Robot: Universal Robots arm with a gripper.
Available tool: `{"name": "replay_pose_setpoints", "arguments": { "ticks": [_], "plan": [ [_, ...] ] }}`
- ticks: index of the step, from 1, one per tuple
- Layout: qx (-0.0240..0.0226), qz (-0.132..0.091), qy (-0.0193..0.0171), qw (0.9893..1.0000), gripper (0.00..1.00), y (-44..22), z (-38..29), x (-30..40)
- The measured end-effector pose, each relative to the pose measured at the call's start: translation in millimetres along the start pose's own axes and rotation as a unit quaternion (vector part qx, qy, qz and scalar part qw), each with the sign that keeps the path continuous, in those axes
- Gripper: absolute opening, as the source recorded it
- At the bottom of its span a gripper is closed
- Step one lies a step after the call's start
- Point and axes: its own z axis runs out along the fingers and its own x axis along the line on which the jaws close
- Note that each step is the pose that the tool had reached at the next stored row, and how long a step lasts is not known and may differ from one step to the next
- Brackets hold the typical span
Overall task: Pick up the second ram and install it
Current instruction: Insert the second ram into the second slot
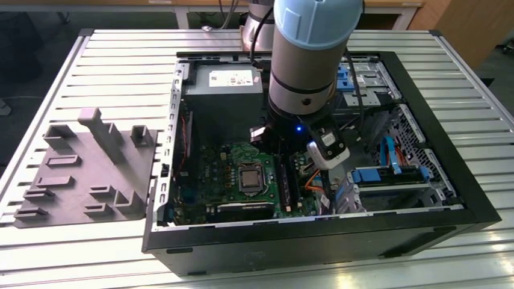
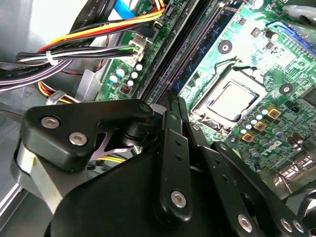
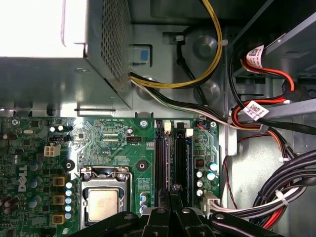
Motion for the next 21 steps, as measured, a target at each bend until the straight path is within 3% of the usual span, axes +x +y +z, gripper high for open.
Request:
{"name": "replay_pose_setpoints", "arguments": {
  "ticks": [21],
  "plan": [
    [-0.0005, 0.000, 0.0000, 1.0000, 0.11, 0.0, 1.2, 0.1]
  ]
}}
